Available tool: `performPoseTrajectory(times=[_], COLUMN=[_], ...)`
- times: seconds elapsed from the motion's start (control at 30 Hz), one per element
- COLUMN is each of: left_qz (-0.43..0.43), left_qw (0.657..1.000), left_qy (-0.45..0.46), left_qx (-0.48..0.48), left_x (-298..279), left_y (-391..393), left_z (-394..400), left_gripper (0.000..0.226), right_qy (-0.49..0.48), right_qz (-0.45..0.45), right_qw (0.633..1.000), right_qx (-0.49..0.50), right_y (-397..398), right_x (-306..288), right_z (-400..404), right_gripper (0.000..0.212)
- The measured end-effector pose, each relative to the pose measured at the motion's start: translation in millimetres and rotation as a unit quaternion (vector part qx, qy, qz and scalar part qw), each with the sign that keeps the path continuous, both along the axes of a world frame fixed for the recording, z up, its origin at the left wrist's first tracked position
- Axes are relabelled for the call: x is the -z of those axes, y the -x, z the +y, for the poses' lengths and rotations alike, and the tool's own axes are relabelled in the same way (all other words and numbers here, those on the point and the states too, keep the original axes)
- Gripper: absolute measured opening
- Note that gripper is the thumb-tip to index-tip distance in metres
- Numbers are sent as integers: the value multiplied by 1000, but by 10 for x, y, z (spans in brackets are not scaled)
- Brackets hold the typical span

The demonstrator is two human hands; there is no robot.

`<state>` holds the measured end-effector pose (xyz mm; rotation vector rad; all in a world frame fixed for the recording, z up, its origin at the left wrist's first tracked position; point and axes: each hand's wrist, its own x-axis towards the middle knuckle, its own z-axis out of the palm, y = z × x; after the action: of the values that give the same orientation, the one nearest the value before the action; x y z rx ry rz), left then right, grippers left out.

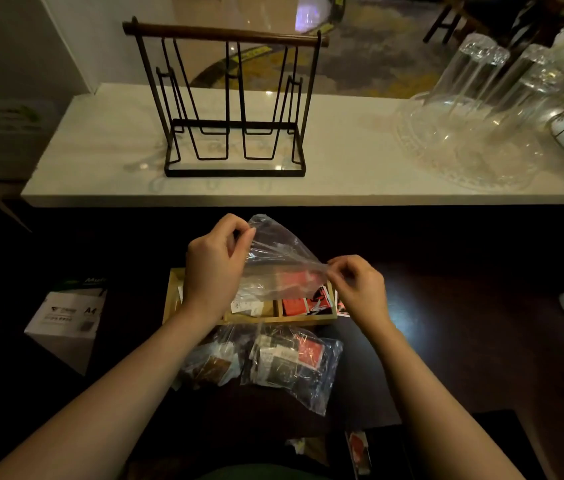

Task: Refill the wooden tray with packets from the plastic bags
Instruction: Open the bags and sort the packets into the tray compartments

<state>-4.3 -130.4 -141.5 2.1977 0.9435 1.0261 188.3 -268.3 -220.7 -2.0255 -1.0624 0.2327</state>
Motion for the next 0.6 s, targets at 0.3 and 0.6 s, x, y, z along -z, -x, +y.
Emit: performPoseTrajectory(times=[0.3,0.6], left_qz=[-58,18], left_qw=[997,998], left_qy=[25,63], left_qx=[53,8], left_x=[107,332], left_y=[38,183], left_z=[-63,-28], left_gripper=[24,10], right_qy=[-79,-150], right_qz=[622,547], right_qw=[777,802], right_qx=[-52,187], right_y=[11,-84], right_x=[-289,32], right_z=[-60,-202], right_gripper=[51,9])
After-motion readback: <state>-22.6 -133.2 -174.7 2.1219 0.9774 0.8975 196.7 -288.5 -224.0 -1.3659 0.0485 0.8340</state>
